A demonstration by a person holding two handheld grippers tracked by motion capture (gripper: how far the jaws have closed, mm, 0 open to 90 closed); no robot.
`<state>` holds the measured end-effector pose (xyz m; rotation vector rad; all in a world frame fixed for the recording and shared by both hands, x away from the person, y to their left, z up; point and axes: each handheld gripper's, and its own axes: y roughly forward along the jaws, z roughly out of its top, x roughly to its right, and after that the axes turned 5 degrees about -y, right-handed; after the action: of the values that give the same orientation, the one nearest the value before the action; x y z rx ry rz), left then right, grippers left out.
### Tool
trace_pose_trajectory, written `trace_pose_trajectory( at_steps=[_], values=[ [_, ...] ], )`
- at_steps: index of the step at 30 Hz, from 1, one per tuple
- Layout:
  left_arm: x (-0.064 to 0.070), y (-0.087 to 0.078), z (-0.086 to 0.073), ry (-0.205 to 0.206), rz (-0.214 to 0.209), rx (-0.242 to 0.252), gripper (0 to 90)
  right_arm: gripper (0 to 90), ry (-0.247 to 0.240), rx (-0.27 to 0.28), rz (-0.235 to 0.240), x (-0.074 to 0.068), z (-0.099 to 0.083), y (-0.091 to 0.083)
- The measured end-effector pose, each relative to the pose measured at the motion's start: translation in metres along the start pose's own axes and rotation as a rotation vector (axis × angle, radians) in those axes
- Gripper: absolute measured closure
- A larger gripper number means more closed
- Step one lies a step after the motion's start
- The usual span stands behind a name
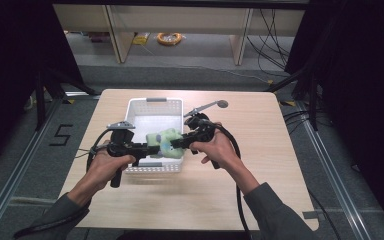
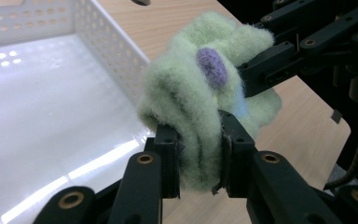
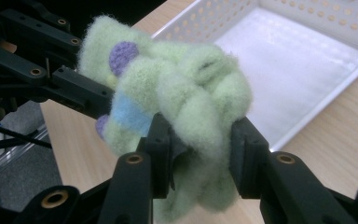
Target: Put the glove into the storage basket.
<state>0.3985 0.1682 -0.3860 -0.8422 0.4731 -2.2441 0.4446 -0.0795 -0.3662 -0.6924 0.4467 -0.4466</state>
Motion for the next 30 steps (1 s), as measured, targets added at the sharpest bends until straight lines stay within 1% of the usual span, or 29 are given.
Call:
trace_pose_trajectory(
  at_steps=[1,3,7,11,14,17,21,23,24,25,26,27,28,30],
  values=[
    [-0.004,-0.001,0.001,-0.012,0.006,-0.001,72.3,65.7,0.001,0.002,-0.008,0.001,0.003,0.004],
    [-0.009,-0.001,0.001,-0.02,0.014,0.0,72.3,65.6,-0.011,-0.001,-0.007,0.001,0.009,0.012],
    [-0.023,0.001,0.002,-0.042,0.033,-0.007,72.3,65.6,0.007,-0.015,-0.004,0.006,0.015,0.026],
    [-0.034,0.004,0.001,-0.066,0.045,-0.027,72.3,65.7,0.016,-0.04,0.016,0.014,0.019,0.04],
    [-0.041,0.006,0.0,-0.08,0.054,-0.036,72.3,65.6,0.05,-0.068,0.019,0.017,0.022,0.05],
    [-0.05,0.009,-0.003,-0.097,0.058,-0.044,72.3,65.7,0.044,-0.08,0.02,0.019,0.024,0.058],
    [-0.056,0.011,-0.005,-0.11,0.065,-0.057,72.2,65.7,0.057,-0.106,0.019,0.021,0.025,0.069],
    [-0.059,0.014,-0.006,-0.118,0.077,-0.061,72.1,65.6,0.066,-0.117,0.019,0.022,0.025,0.074],
    [-0.061,0.015,-0.006,-0.111,0.081,-0.074,72.1,65.6,0.059,-0.119,0.018,0.023,0.025,0.077],
    [-0.061,0.017,-0.007,-0.117,0.091,-0.073,72.1,65.6,0.067,-0.127,0.016,0.024,0.025,0.079],
    [-0.062,0.019,-0.007,-0.11,0.099,-0.079,72.1,65.6,0.066,-0.135,0.012,0.024,0.024,0.081],
    [-0.063,0.021,-0.008,-0.114,0.101,-0.085,72.0,65.6,0.059,-0.139,0.009,0.026,0.024,0.083],
    [-0.065,0.021,-0.008,-0.101,0.106,-0.102,72.0,65.6,0.066,-0.146,0.007,0.026,0.024,0.085],
    [-0.066,0.025,-0.009,-0.12,0.117,-0.097,71.9,65.6,0.079,-0.156,0.006,0.028,0.023,0.089]
  ],
)
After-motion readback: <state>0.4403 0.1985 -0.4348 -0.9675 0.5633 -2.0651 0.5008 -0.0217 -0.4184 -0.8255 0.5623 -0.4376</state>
